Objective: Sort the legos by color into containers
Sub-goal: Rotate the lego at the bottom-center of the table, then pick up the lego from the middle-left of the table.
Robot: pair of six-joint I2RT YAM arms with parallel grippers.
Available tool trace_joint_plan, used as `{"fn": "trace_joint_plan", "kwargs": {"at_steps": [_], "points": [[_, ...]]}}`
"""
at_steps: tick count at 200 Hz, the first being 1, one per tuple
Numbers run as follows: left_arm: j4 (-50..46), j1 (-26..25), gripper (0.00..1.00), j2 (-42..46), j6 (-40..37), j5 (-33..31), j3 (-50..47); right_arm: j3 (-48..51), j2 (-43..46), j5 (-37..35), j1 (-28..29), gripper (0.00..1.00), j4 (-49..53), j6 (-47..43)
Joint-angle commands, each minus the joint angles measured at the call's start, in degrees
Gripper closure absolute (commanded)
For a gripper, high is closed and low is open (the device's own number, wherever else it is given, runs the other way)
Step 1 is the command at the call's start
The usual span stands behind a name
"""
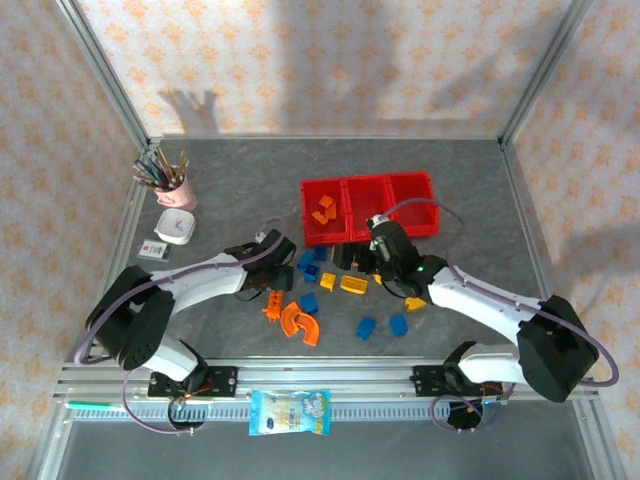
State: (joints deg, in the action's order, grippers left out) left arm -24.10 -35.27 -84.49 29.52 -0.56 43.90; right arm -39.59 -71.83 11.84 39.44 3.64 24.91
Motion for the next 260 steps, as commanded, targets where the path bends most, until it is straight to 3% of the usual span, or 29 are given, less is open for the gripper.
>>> {"fn": "trace_joint_plan", "kwargs": {"at_steps": [1,101,260], "points": [[1.7,-0.7,0.25,3.4,2.6,3.3,-1.8,-1.6,-0.8,-0.3,0.1,0.00,-1.3,0.6],[-0.5,-4.5,0.29,3.8,6.1,2.5,-5.8,-1.4,-0.7,-0.2,0.1,0.00,-1.5,0.6],[-0.9,-4.6,0.69,2.9,7.0,-1.7,-5.3,-2.3,-1.4,0.4,0.0,0.00,-2.3,0.0]]}}
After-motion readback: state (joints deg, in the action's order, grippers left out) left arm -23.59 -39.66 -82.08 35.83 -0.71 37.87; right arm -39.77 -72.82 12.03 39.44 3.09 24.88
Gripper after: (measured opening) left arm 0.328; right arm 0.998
